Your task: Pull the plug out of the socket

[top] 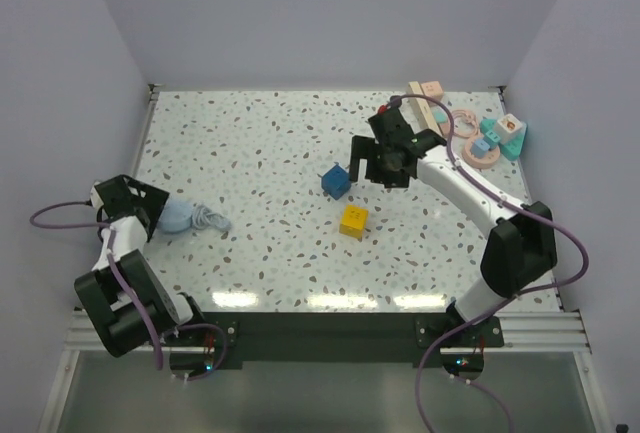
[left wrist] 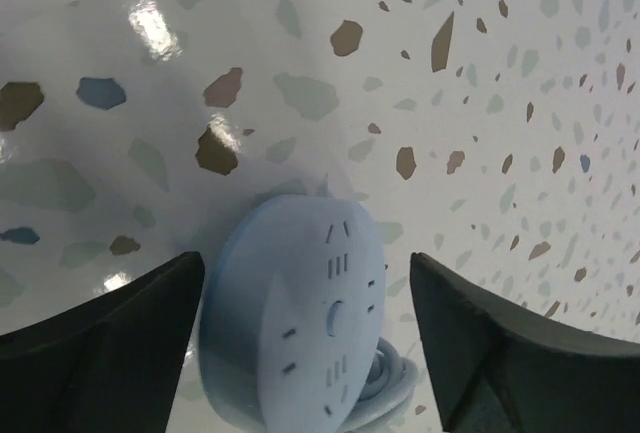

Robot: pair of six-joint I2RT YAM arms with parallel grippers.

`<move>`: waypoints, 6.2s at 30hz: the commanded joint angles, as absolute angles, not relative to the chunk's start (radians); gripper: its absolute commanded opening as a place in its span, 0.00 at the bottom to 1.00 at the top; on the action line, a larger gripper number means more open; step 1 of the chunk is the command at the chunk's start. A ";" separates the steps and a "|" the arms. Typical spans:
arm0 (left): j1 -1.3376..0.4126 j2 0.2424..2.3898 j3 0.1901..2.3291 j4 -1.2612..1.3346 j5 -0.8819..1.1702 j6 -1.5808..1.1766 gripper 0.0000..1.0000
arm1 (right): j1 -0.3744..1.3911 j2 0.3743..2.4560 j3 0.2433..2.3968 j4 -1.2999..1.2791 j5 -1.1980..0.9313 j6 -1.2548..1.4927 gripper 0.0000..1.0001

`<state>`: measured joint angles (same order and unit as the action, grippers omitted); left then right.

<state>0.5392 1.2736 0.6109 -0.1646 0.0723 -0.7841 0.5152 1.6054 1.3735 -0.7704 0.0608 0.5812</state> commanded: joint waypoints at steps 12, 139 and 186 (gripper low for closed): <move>0.542 1.071 0.575 -0.276 0.172 -0.720 1.00 | 0.511 1.917 1.721 -0.764 0.063 0.442 0.96; -0.333 1.788 1.300 -0.172 0.321 -0.509 0.89 | 0.404 1.664 1.508 -0.580 -0.074 0.629 0.89; -0.517 1.916 1.296 -0.094 0.248 -0.564 0.00 | 0.290 1.942 1.342 -0.037 -0.552 0.790 0.95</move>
<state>-0.5179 2.0052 1.3193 -0.2100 0.1402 -0.5068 0.2935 1.9289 1.3495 -0.1844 -0.4770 0.7307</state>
